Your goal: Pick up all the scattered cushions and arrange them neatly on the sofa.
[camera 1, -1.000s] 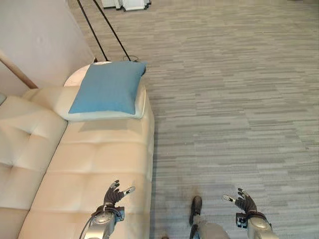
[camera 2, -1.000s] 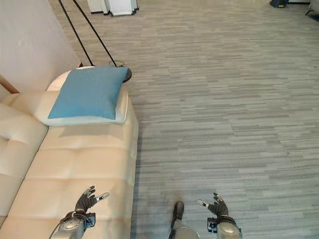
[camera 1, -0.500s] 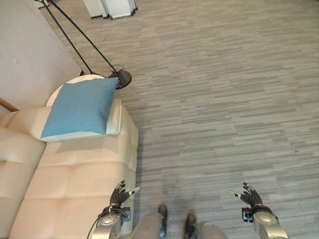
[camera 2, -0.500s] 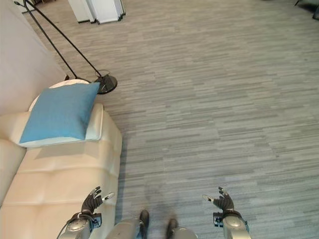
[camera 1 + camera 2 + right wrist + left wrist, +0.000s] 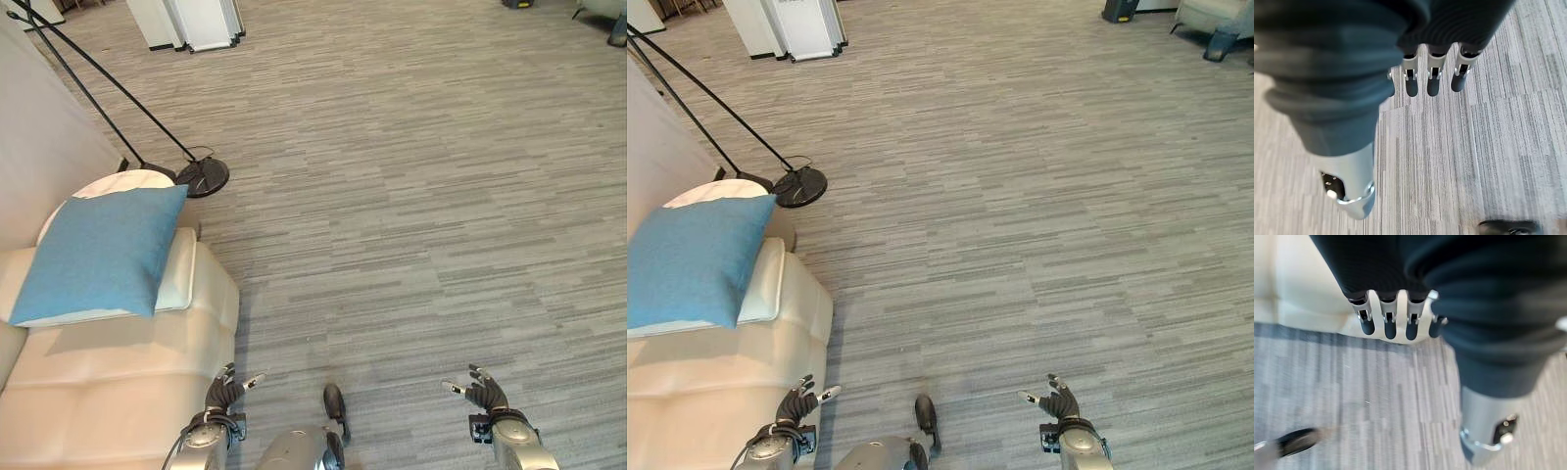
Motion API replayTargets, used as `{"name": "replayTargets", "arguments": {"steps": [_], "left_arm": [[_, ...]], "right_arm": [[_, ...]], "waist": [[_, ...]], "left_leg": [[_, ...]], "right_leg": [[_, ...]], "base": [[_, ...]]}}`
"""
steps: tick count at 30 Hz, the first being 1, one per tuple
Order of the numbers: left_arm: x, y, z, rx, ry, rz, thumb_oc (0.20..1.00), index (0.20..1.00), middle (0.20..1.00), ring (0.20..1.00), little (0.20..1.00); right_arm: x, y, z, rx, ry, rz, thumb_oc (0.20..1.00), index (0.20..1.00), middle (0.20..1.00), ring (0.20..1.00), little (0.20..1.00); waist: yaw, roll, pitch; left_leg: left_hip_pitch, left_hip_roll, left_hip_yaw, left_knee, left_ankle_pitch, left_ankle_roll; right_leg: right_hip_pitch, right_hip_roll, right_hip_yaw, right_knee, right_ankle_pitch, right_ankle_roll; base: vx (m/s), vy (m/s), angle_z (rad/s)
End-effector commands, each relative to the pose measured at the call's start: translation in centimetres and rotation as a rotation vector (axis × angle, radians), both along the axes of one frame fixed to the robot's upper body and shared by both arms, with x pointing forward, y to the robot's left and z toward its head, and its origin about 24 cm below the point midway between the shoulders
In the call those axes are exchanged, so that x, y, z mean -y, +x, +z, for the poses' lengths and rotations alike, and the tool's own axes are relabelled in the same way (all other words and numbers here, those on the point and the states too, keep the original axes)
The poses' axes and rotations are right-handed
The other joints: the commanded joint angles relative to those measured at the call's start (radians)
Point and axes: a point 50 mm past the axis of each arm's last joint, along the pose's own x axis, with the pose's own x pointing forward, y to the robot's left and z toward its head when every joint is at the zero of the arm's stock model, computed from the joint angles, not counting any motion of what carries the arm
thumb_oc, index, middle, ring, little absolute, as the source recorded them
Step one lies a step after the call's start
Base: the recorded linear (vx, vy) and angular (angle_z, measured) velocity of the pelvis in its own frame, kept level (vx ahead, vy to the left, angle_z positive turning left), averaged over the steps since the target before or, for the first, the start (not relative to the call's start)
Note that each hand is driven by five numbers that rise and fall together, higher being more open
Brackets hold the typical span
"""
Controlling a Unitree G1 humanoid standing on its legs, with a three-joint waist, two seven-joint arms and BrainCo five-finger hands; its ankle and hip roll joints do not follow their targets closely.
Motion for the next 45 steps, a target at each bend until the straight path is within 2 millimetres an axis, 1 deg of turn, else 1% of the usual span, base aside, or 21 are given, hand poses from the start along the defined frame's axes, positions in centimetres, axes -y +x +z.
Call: {"name": "replayTargets", "arguments": {"steps": [1, 3, 5, 7, 10, 12, 13, 14, 15, 17, 19, 24, 25, 30, 32, 33, 36, 38, 40, 42, 45], "left_arm": [[-1.2, 0.8, 1.1, 0.056, 0.024, 0.012, 1.000, 1.000, 1.000, 1.000, 1.000], [-1.4, 0.8, 1.1, 0.047, 0.030, 0.012, 1.000, 1.000, 1.000, 1.000, 1.000], [-1.4, 0.9, 1.2, 0.043, 0.033, -0.003, 1.000, 1.000, 1.000, 1.000, 1.000], [-1.4, 1.0, 1.3, 0.040, 0.041, -0.019, 1.000, 1.000, 1.000, 1.000, 1.000], [-1.2, 1.2, 1.4, 0.052, 0.040, -0.025, 1.000, 1.000, 1.000, 1.000, 1.000], [-0.6, 1.8, 1.5, 0.065, 0.024, -0.046, 1.000, 1.000, 1.000, 1.000, 1.000], [-0.6, 1.8, 1.5, 0.065, 0.024, -0.046, 1.000, 1.000, 1.000, 1.000, 1.000], [-0.4, 1.9, 1.4, 0.061, 0.024, -0.053, 1.000, 1.000, 1.000, 1.000, 1.000], [-0.4, 1.9, 1.4, 0.061, 0.024, -0.053, 1.000, 1.000, 1.000, 1.000, 1.000], [-0.6, 2.5, 1.7, 0.073, 0.047, -0.079, 1.000, 1.000, 1.000, 1.000, 1.000], [-0.7, 2.5, 1.7, 0.076, 0.051, -0.084, 1.000, 1.000, 1.000, 1.000, 1.000], [-0.5, 1.9, 1.2, 0.050, 0.044, -0.093, 1.000, 1.000, 1.000, 1.000, 1.000], [-0.7, 1.5, 1.0, 0.039, 0.035, -0.078, 1.000, 1.000, 1.000, 1.000, 1.000], [-0.3, 1.4, 0.7, 0.029, 0.017, -0.075, 1.000, 1.000, 1.000, 1.000, 1.000], [0.0, 1.8, 0.9, 0.045, 0.007, -0.070, 1.000, 1.000, 1.000, 1.000, 1.000], [-0.1, 2.0, 1.0, 0.050, 0.003, -0.064, 1.000, 1.000, 1.000, 1.000, 1.000], [0.1, 2.1, 1.0, 0.046, 0.004, -0.076, 1.000, 1.000, 1.000, 1.000, 1.000], [0.1, 2.0, 0.8, 0.034, 0.008, -0.082, 1.000, 1.000, 1.000, 1.000, 1.000], [0.0, 1.6, 0.6, 0.010, 0.027, -0.100, 1.000, 1.000, 1.000, 1.000, 1.000], [-0.3, 1.2, 0.4, -0.007, 0.039, -0.094, 1.000, 1.000, 1.000, 1.000, 1.000], [-1.0, 0.2, 0.0, -0.030, 0.034, -0.052, 1.000, 1.000, 1.000, 1.000, 1.000]], "right_arm": [[-0.7, 2.2, 1.2, 0.093, 0.000, 0.025, 1.000, 1.000, 1.000, 1.000, 1.000], [-1.0, 2.4, 1.2, 0.091, 0.004, 0.031, 1.000, 1.000, 1.000, 1.000, 1.000], [-1.1, 2.1, 1.0, 0.083, 0.009, 0.030, 1.000, 1.000, 1.000, 1.000, 1.000], [-1.0, 1.6, 0.8, 0.071, 0.007, 0.015, 1.000, 1.000, 1.000, 1.000, 1.000], [-0.7, 1.0, 0.6, 0.060, 0.006, 0.001, 1.000, 1.000, 1.000, 1.000, 1.000], [-0.4, 0.3, 0.3, 0.044, 0.019, -0.026, 1.000, 1.000, 1.000, 1.000, 1.000], [-0.4, 0.3, 0.3, 0.044, 0.019, -0.026, 1.000, 1.000, 1.000, 1.000, 1.000], [-0.3, 0.3, 0.3, 0.045, 0.022, -0.037, 1.000, 1.000, 1.000, 1.000, 1.000], [-0.3, 0.3, 0.3, 0.045, 0.022, -0.037, 1.000, 1.000, 1.000, 1.000, 1.000], [0.3, -0.4, 0.1, 0.030, 0.020, -0.070, 1.000, 1.000, 1.000, 1.000, 1.000], [0.7, -1.0, 0.0, 0.014, 0.010, -0.082, 1.000, 1.000, 1.000, 1.000, 1.000], [1.0, -1.8, -0.5, -0.019, 0.002, -0.070, 1.000, 1.000, 1.000, 1.000, 1.000], [1.2, -1.7, -0.5, -0.026, 0.000, -0.059, 1.000, 1.000, 1.000, 1.000, 1.000], [1.4, -0.9, -0.1, -0.006, 0.001, -0.047, 1.000, 1.000, 1.000, 1.000, 1.000], [1.6, -0.3, 0.2, 0.012, -0.009, -0.043, 1.000, 1.000, 1.000, 1.000, 1.000], [1.6, -0.3, 0.1, 0.006, -0.009, -0.053, 1.000, 1.000, 1.000, 1.000, 1.000], [1.9, -0.4, 0.2, 0.006, -0.018, -0.075, 1.000, 1.000, 1.000, 1.000, 1.000], [1.9, -0.3, 0.3, 0.009, -0.019, -0.076, 1.000, 1.000, 1.000, 1.000, 1.000], [1.8, -0.3, 0.3, 0.008, -0.037, -0.057, 1.000, 1.000, 1.000, 1.000, 1.000], [1.6, -0.1, 0.4, 0.010, -0.051, -0.027, 1.000, 1.000, 1.000, 1.000, 1.000], [1.0, 0.4, 0.5, 0.007, -0.059, 0.024, 1.000, 1.000, 1.000, 1.000, 1.000]], "waist": [[0.057, -0.066, -0.031], [0.066, -0.070, -0.016], [0.053, -0.063, 0.010], [0.032, -0.050, 0.034], [0.011, -0.033, 0.049], [0.000, 0.002, 0.069], [-0.001, 0.003, 0.069], [-0.002, 0.011, 0.074], [-0.001, 0.011, 0.074], [-0.027, -0.005, 0.082], [-0.033, -0.014, 0.071], [-0.049, -0.006, 0.037], [-0.048, 0.006, 0.025], [-0.033, 0.011, 0.038], [-0.025, 0.009, 0.054], [-0.023, 0.000, 0.060], [-0.025, -0.026, 0.061], [-0.031, -0.028, 0.056], [-0.038, -0.014, 0.050], [-0.041, -0.010, 0.052], [-0.026, -0.007, 0.038]], "left_leg": [[0.057, 0.042, -0.063, -0.093, -0.027, -0.222], [0.083, 0.018, -0.066, -0.093, -0.066, -0.189], [0.143, -0.012, -0.094, -0.093, -0.114, -0.148], [0.198, -0.024, -0.132, -0.093, -0.139, -0.128], [0.228, -0.021, -0.182, -0.093, -0.141, -0.122], [0.292, 0.005, -0.266, -0.093, -0.152, -0.146], [0.292, 0.007, -0.266, -0.093, -0.151, -0.146], [0.300, 0.020, -0.286, -0.093, -0.153, -0.161], [0.299, 0.021, -0.286, -0.093, -0.154, -0.161], [0.329, 0.020, -0.370, -0.093, -0.169, -0.198], [0.356, 0.019, -0.397, -0.093, -0.184, -0.212], [0.402, 0.056, -0.440, -0.052, -0.189, -0.244], [0.383, 0.086, -0.460, 0.052, -0.156, -0.267], [0.293, 0.080, -0.470, 0.277, -0.084, -0.307], [0.224, 0.081, -0.428, 0.408, -0.046, -0.317], [0.188, 0.117, -0.330, 0.459, -0.048, -0.304], [0.117, 0.103, -0.219, 0.262, -0.170, -0.259], [0.105, 0.095, -0.214, 0.186, -0.160, -0.259], [0.060, 0.096, -0.191, -0.027, -0.015, -0.284], [0.012, 0.096, -0.164, -0.093, 0.000, -0.307], [0.023, 0.102, -0.172, -0.093, 0.024, -0.295]], "right_leg": [[-0.022, -0.317, -0.029, 0.150, 0.165, 0.091], [-0.106, -0.372, -0.038, 0.381, 0.285, 0.129], [-0.193, -0.430, -0.026, 0.667, 0.352, 0.128], [-0.267, -0.448, 0.007, 0.822, 0.335, 0.105], [-0.370, -0.394, 0.065, 0.872, 0.256, 0.060], [-0.463, -0.311, 0.078, 0.627, 0.117, 0.009], [-0.462, -0.310, 0.077, 0.624, 0.119, 0.008], [-0.468, -0.239, 0.124, 0.369, 0.133, 0.012], [-0.468, -0.239, 0.124, 0.368, 0.134, 0.012], [-0.435, -0.155, 0.304, -0.054, 0.236, 0.057], [-0.430, -0.159, 0.285, -0.144, 0.284, 0.075], [-0.395, -0.166, 0.232, -0.105, 0.295, 0.051], [-0.365, -0.155, 0.209, -0.084, 0.270, 0.022], [-0.289, -0.146, 0.172, -0.081, 0.212, -0.012], [-0.250, -0.151, 0.148, -0.081, 0.187, -0.029], [-0.213, -0.154, 0.123, -0.083, 0.158, -0.044], [-0.157, -0.189, 0.051, -0.114, 0.131, -0.033], [-0.150, -0.192, 0.033, -0.121, 0.126, -0.030], [-0.119, -0.173, -0.003, -0.135, 0.111, -0.034], [-0.096, -0.164, -0.012, -0.137, 0.092, -0.033], [-0.071, -0.153, -0.002, -0.123, 0.069, -0.035]], "base": [[0.34, 0.259, 0.16], [0.31, 0.284, 0.23], [0.35, 0.301, 0.72], [0.33, 0.193, 0.98], [0.21, 0.033, 1.13], [0.35, -0.022, 0.71], [0.26, -0.098, 0.89], [0.08, -0.064, 0.80], [0.23, -0.128, 0.70], [0.41, -0.187, 0.28], [0.37, -0.147, 1.13], [0.48, -0.220, 0.96], [0.43, -0.264, 1.04], [0.34, -0.214, 0.73], [0.23, -0.175, 0.50], [0.22, -0.162, 0.63], [0.26, -0.130, 0.76], [0.14, -0.028, 0.73], [0.20, 0.014, 0.66], [0.24, 0.063, 0.57], [0.31, 0.138, 0.31]]}}
